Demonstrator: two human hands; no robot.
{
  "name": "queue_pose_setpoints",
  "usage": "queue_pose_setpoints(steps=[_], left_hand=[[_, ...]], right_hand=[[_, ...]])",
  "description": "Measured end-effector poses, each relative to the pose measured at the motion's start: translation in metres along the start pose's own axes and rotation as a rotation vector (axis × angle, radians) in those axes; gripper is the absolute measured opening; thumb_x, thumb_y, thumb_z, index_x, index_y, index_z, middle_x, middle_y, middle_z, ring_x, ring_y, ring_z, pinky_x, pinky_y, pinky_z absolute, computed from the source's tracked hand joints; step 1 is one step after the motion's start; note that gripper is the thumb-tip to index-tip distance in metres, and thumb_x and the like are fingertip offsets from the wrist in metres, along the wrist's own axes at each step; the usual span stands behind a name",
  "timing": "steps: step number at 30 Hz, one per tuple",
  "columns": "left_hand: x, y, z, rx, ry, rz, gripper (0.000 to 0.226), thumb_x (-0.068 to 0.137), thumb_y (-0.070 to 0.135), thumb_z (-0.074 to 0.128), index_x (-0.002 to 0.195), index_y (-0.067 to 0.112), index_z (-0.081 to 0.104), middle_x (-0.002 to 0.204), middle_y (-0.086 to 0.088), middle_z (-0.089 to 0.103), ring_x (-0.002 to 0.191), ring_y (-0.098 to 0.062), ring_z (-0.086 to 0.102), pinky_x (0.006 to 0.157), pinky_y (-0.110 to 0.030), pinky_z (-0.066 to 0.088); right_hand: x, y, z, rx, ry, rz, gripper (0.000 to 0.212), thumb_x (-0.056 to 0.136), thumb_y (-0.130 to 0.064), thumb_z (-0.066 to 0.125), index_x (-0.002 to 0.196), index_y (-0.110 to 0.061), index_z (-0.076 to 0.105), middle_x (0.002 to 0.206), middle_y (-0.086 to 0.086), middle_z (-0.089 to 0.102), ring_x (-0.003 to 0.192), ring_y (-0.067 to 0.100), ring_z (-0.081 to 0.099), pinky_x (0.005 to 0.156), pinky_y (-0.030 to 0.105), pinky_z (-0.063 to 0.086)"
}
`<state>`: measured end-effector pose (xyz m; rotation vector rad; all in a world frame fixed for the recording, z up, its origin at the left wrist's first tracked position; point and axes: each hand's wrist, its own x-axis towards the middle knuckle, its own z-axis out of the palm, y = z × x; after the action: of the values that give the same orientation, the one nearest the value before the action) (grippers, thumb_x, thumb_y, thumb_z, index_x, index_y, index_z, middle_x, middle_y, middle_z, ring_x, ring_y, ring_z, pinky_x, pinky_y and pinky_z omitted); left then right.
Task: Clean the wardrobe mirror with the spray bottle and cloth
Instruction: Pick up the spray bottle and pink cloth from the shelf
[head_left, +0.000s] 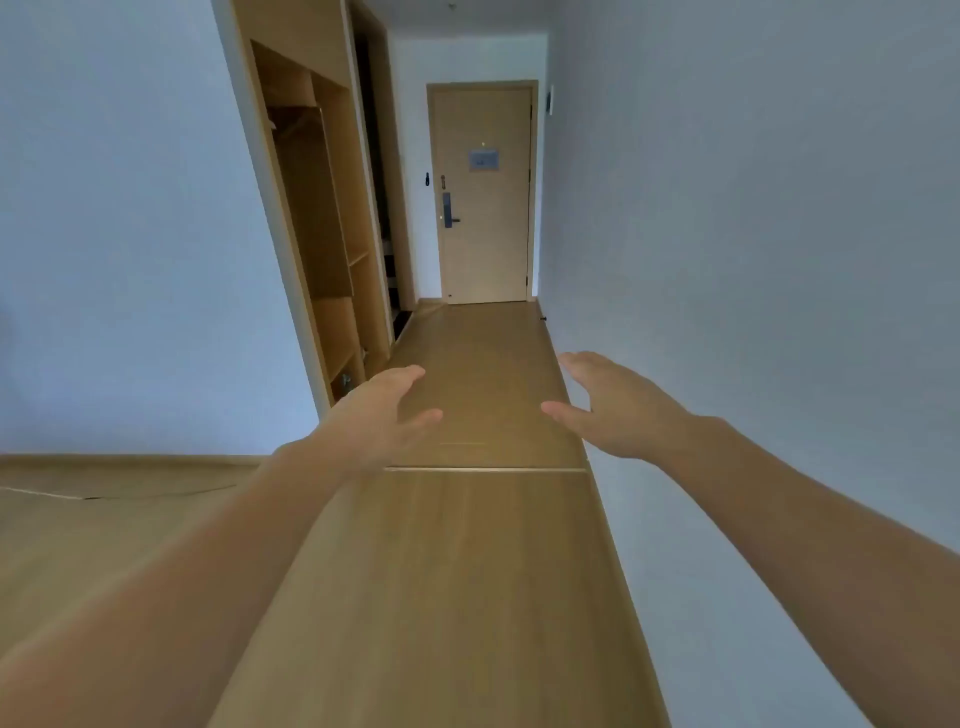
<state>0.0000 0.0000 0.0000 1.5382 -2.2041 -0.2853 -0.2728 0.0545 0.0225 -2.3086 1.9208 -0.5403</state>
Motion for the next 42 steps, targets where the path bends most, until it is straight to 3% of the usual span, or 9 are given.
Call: queue_pose_setpoints(steps=[8, 18, 25, 33, 36, 42], left_hand=[[0.068, -0.017, 0.048, 0.01, -0.061, -0.003, 0.07, 0.086, 0.057, 0.053, 0.146, 0.035, 0.024, 0.153, 0.009, 0.03, 0.137, -0.017, 0.035, 0.106, -0.034, 0.034], [0.162, -0.009, 0.143, -0.02, -0.089, -0.091, 0.068, 0.089, 0.051, 0.056, 0.147, 0.032, 0.027, 0.152, 0.007, 0.032, 0.136, -0.015, 0.035, 0.106, -0.03, 0.031], [0.191, -0.017, 0.197, -0.026, -0.109, -0.208, 0.066, 0.09, 0.05, 0.054, 0.146, 0.023, 0.032, 0.149, 0.001, 0.038, 0.121, -0.02, 0.051, 0.103, -0.03, 0.035], [0.253, -0.043, 0.221, -0.004, -0.095, -0.249, 0.064, 0.09, 0.049, 0.053, 0.146, 0.025, 0.033, 0.15, 0.002, 0.036, 0.132, -0.017, 0.039, 0.102, -0.026, 0.029], [0.287, -0.058, 0.228, -0.017, -0.114, -0.245, 0.063, 0.091, 0.047, 0.053, 0.146, 0.023, 0.032, 0.151, 0.001, 0.035, 0.135, -0.016, 0.035, 0.105, -0.027, 0.028], [0.379, -0.096, 0.24, -0.024, -0.131, -0.221, 0.062, 0.091, 0.045, 0.054, 0.146, 0.025, 0.032, 0.147, 0.002, 0.042, 0.116, -0.019, 0.054, 0.097, -0.029, 0.036]], right_hand=[[0.063, 0.043, 0.036, 0.0, -0.037, 0.048, 0.074, 0.095, -0.056, 0.043, 0.154, -0.02, 0.016, 0.16, 0.001, 0.018, 0.144, 0.019, 0.027, 0.114, 0.037, 0.028], [0.153, 0.16, 0.088, 0.099, -0.124, 0.066, 0.073, 0.095, -0.055, 0.044, 0.153, -0.019, 0.019, 0.16, 0.0, 0.017, 0.144, 0.018, 0.025, 0.115, 0.037, 0.027], [0.207, 0.233, 0.124, 0.117, -0.225, 0.082, 0.071, 0.096, -0.054, 0.044, 0.153, -0.017, 0.022, 0.159, 0.001, 0.022, 0.145, 0.016, 0.023, 0.115, 0.034, 0.024], [0.275, 0.264, 0.148, 0.135, -0.27, 0.052, 0.072, 0.095, -0.055, 0.043, 0.153, -0.02, 0.021, 0.16, -0.001, 0.02, 0.145, 0.016, 0.022, 0.115, 0.042, 0.027], [0.307, 0.275, 0.156, 0.129, -0.278, 0.046, 0.071, 0.096, -0.054, 0.043, 0.153, -0.019, 0.021, 0.16, 0.0, 0.02, 0.145, 0.016, 0.022, 0.116, 0.039, 0.026], [0.397, 0.289, 0.177, 0.111, -0.278, 0.067, 0.071, 0.096, -0.052, 0.045, 0.153, -0.017, 0.021, 0.16, 0.001, 0.02, 0.145, 0.017, 0.022, 0.116, 0.036, 0.025]])
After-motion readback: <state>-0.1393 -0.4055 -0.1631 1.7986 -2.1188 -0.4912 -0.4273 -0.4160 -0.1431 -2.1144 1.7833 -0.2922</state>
